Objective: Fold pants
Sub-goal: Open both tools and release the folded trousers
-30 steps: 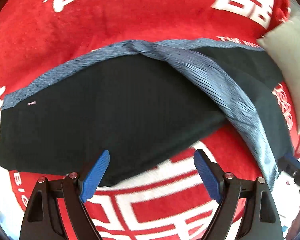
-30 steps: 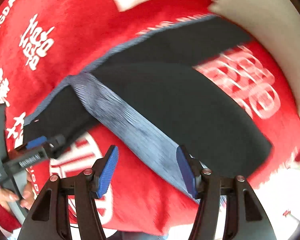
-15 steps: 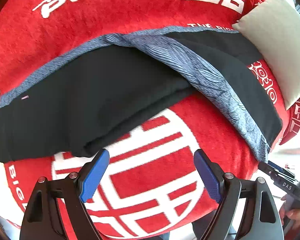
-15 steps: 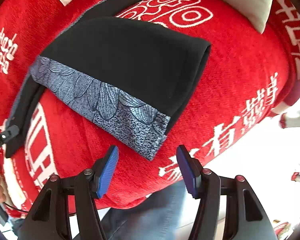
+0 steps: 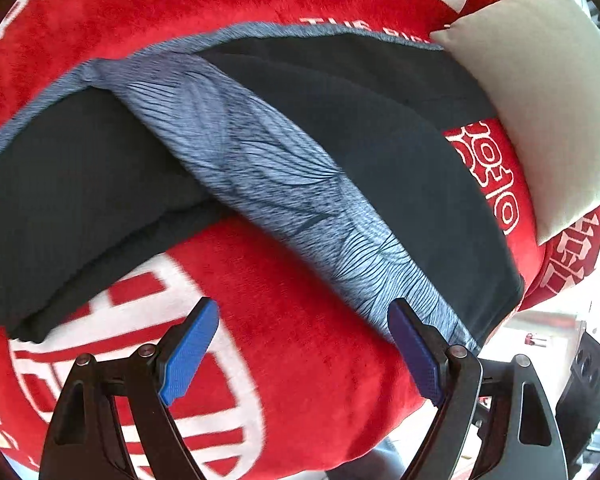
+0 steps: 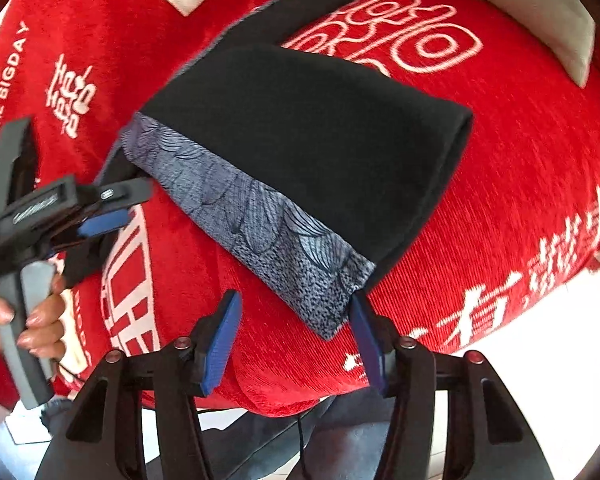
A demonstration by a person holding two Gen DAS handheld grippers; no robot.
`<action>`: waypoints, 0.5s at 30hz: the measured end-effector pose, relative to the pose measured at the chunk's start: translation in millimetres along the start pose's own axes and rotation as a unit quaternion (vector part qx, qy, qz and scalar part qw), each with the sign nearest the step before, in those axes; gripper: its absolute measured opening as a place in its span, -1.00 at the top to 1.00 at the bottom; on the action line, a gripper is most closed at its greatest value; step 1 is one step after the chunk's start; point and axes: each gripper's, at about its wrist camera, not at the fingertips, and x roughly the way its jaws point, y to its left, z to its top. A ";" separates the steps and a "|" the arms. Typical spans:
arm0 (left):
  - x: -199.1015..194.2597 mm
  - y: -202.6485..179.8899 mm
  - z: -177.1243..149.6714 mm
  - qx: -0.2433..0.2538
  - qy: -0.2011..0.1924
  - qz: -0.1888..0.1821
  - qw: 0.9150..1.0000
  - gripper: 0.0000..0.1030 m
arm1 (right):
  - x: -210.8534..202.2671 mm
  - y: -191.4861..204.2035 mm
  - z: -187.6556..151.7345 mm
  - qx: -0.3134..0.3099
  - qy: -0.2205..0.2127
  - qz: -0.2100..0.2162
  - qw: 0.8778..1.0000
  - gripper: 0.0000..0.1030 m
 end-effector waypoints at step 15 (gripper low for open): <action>22.0 -24.4 16.3 -0.018 0.017 -0.022 0.999 -0.69 | 24.7 -9.6 13.6 0.041 0.040 0.052 0.997 0.92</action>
